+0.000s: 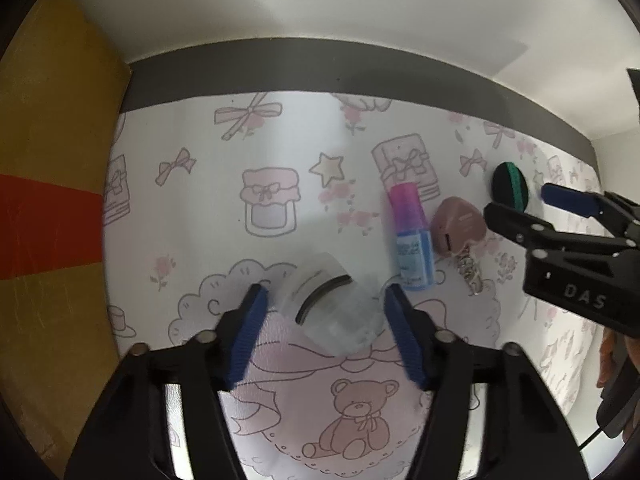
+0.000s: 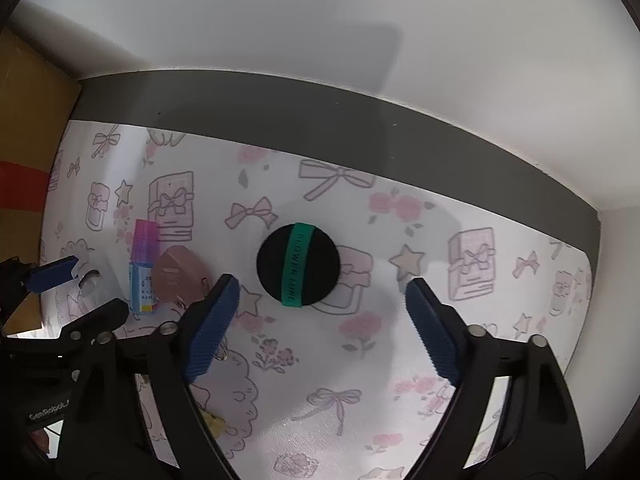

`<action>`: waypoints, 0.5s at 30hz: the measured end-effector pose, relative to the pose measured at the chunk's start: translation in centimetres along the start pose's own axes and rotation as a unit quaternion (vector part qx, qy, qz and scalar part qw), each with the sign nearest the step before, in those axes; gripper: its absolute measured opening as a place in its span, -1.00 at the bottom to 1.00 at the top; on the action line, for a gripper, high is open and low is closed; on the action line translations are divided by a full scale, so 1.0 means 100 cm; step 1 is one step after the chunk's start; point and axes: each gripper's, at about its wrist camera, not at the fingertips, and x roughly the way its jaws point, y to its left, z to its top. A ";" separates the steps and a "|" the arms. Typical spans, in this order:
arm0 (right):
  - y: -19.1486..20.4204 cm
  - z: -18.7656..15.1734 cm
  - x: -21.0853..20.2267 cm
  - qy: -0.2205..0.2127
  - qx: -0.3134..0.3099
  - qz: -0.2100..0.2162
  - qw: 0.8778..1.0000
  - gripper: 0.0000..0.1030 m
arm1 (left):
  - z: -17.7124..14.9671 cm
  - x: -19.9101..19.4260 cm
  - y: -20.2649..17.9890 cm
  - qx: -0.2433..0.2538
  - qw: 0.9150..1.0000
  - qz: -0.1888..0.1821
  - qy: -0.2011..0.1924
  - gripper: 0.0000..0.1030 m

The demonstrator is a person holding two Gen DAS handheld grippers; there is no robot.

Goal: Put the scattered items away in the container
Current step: 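Grasp the black green-banded puff with the right tool while the left tool grasps the clear cup, then carry the black puff and clear cup over the box with both tools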

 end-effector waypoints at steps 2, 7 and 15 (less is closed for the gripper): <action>0.002 0.001 0.001 -0.001 -0.003 0.002 1.000 0.51 | -0.001 0.000 -0.001 0.002 1.000 -0.003 0.002 0.04; 0.004 0.002 0.000 -0.007 -0.010 -0.006 1.000 0.22 | -0.005 -0.001 0.000 0.001 1.000 -0.014 0.004 -0.02; 0.002 -0.002 -0.006 -0.002 -0.001 0.008 1.000 -0.27 | -0.014 -0.010 -0.006 0.012 0.999 -0.032 0.000 -0.25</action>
